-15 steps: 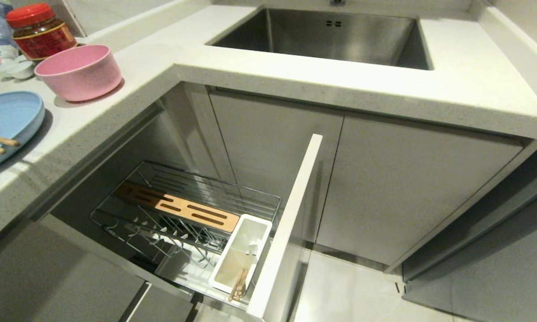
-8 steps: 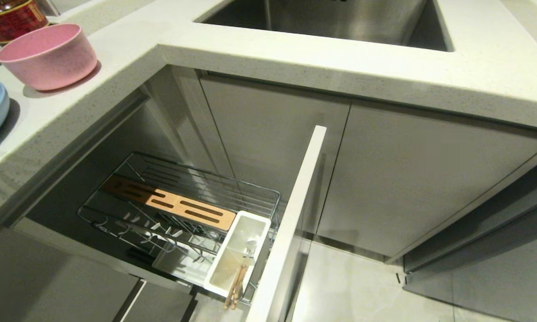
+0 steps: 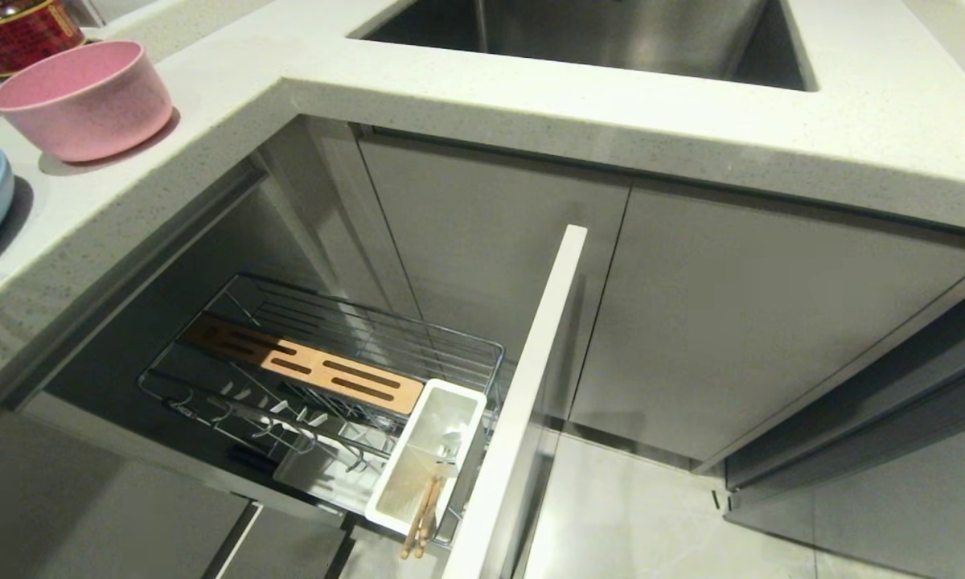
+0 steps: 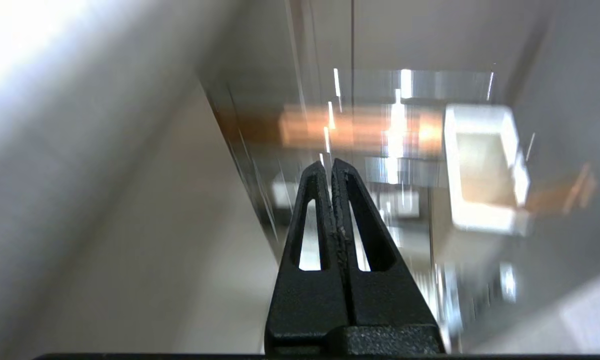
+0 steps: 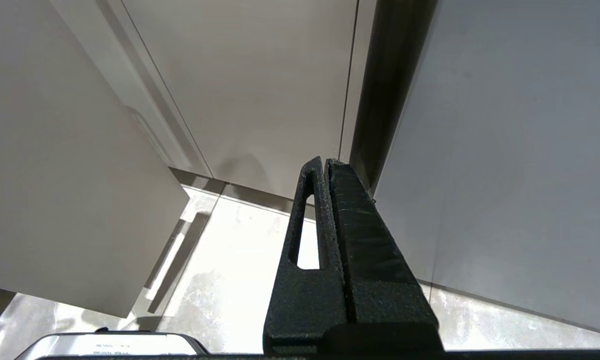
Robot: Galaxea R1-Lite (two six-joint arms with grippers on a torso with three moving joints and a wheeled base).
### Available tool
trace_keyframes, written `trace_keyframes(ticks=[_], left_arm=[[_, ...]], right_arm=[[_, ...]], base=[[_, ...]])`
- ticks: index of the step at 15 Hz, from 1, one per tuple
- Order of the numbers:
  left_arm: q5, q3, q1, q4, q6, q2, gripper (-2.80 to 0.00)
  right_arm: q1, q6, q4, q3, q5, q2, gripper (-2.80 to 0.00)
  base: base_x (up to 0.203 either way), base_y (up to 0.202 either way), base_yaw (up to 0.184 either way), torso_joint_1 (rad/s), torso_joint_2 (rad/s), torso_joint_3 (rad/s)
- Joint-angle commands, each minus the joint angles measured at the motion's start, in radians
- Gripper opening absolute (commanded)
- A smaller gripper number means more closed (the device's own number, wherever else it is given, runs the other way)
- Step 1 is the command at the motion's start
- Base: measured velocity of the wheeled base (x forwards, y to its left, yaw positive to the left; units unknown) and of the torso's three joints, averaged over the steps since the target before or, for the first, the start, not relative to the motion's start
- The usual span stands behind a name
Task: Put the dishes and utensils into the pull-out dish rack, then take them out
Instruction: Pick up the chopsticks and place it in the cupboard
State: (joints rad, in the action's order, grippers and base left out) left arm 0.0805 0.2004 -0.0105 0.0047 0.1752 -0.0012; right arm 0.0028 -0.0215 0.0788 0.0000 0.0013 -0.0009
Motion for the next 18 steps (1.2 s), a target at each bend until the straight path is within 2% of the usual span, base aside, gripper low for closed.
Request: trace_keyframes(ticks=[1,4,6,8,9,11,13,16,18], left_arm=[[0.002,0.214,0.0,0.075,0.003,0.007,-2.8],[0.007,0.602,-0.004,0.261,0.003,0.109,-2.8],[0.004,0.826,-0.02,0.31,-0.009,0.282,-2.8],[-0.012,1.02,-0.061,0.316,-0.054,0.482,-2.8],[-0.021,1.093,-0.081,0.313,-0.087,0.567,-2.8],[-0.036,1.204,-0.152,0.313,-0.212,0.713,-2.8],[-0.047,1.328,-0.186,0.364,-0.325,0.83,-2.8],[-0.071,1.494,-0.24,0.541,-0.472,0.968,-2.8],[-0.092,1.606,-0.265,0.71,-0.548,1.044,-2.8]], right_arm=[[0.0,0.0,-0.001,0.026,0.0,-0.001,-2.8],[0.0,0.0,0.001,0.026,0.0,-0.001,-2.8],[0.0,0.0,0.001,0.026,0.0,-0.001,-2.8],[0.0,0.0,0.001,0.026,0.0,-0.001,-2.8],[0.0,0.0,0.001,0.026,0.0,-0.001,-2.8],[0.0,0.0,0.001,0.026,0.0,-0.001,-2.8],[0.0,0.0,0.001,0.026,0.0,-0.001,-2.8],[0.0,0.0,0.001,0.026,0.0,-0.001,-2.8],[0.0,0.0,0.001,0.026,0.0,-0.001,-2.8]], base=[[0.0,0.0,0.0,0.0,0.0,0.0],[0.0,0.0,0.0,0.0,0.0,0.0],[0.0,0.0,0.0,0.0,0.0,0.0],[0.0,0.0,0.0,0.0,0.0,0.0],[0.0,0.0,0.0,0.0,0.0,0.0],[0.0,0.0,0.0,0.0,0.0,0.0],[0.0,0.0,0.0,0.0,0.0,0.0],[0.0,0.0,0.0,0.0,0.0,0.0],[0.0,0.0,0.0,0.0,0.0,0.0]])
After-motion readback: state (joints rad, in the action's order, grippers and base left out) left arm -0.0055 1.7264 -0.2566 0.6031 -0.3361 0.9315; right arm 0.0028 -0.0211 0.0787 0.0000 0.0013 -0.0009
